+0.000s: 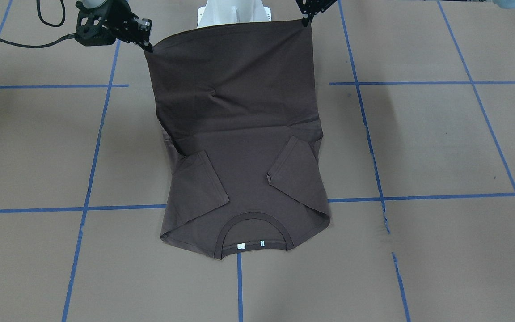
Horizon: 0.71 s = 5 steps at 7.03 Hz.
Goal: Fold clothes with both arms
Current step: 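Lift the hem with both grippers and fold it toward the collar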
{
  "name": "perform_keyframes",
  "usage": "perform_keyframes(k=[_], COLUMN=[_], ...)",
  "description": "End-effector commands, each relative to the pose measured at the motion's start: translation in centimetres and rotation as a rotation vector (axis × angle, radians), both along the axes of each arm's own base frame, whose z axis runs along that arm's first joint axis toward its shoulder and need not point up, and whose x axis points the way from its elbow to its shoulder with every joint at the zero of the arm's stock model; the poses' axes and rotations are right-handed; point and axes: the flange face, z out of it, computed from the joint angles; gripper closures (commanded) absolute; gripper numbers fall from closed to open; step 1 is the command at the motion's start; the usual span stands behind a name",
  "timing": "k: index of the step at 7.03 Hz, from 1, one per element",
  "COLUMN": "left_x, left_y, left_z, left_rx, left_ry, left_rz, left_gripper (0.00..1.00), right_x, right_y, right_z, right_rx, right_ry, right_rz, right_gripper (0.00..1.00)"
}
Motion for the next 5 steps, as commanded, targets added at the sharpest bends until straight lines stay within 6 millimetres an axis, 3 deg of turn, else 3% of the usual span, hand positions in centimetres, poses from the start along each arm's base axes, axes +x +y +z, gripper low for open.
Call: perform_keyframes(k=[1, 2, 3, 5], left_x=[1.5, 2.0, 1.9, 3.1], left_y=[-5.3, -8.0, -10.8, -18.4], left_z=[1.6, 1.1, 2.3, 2.6], left_rx=[0.09, 0.138, 0.157, 0.185], left_ry=[-0.08, -0.099, -0.142, -0.213], left_rz=[-0.025, -0.039, -0.061, -0.125], left_gripper=[1.0, 1.0, 1.0, 1.0], right_x=[0.2, -1.6, -2.5, -3.6], right_y=[-7.2, -10.5, -14.3, -17.4], right_z=[-1.6, -2.4, -2.3, -1.9], right_rx=[0.072, 0.071, 0.059, 0.088], right_ry=[-0.023, -0.016, 0.004, 0.032], right_rz=[0.095, 0.129, 0.171, 0.175], right_gripper=[1.0, 1.0, 1.0, 1.0])
